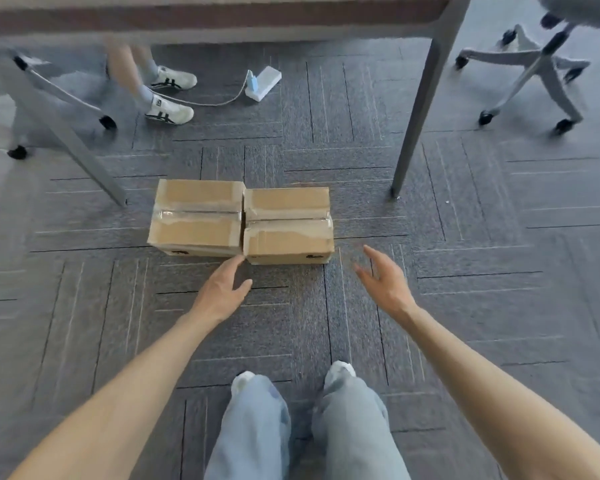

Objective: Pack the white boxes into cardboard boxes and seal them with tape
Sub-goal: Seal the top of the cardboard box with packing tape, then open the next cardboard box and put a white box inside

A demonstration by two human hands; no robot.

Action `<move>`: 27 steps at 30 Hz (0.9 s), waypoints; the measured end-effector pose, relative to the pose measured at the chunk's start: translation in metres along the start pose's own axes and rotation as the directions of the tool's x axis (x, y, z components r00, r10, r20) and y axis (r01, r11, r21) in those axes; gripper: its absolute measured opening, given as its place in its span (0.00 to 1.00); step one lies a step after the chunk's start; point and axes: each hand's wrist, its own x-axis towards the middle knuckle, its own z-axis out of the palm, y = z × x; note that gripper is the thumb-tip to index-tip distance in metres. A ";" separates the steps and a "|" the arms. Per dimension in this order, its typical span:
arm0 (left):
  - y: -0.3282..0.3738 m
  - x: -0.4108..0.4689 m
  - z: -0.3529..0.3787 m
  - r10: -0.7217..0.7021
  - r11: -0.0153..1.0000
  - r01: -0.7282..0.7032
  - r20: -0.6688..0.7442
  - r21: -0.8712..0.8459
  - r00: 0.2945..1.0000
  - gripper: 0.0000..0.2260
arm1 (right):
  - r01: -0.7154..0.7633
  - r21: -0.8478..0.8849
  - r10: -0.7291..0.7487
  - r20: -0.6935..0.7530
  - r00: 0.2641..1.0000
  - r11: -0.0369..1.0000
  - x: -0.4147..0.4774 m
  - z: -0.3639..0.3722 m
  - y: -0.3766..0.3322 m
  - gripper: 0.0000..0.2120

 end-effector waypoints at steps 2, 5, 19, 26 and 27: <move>0.044 -0.041 -0.029 -0.025 1.000 0.026 0.080 -0.010 0.996 0.27 | 0.010 -0.044 -0.010 0.011 1.000 0.999 -0.047 -0.036 -0.033 0.26; 0.115 -0.092 -0.074 0.009 1.000 -0.011 0.176 0.010 0.984 0.27 | 0.026 -0.060 -0.026 -0.004 1.000 0.998 -0.108 -0.092 -0.087 0.25; 0.336 -0.198 -0.169 0.495 0.869 -0.490 0.126 -0.070 0.859 0.27 | 0.077 0.178 0.006 -0.425 0.905 0.981 -0.243 -0.251 -0.180 0.23; 0.443 -0.181 -0.129 0.631 0.765 -0.644 0.170 0.030 0.757 0.26 | 0.104 0.162 -0.015 -0.474 0.881 0.981 -0.245 -0.327 -0.123 0.22; 0.459 -0.175 -0.123 0.647 0.745 -0.664 0.179 0.055 0.741 0.25 | 0.103 0.168 -0.008 -0.490 0.872 0.980 -0.242 -0.342 -0.115 0.22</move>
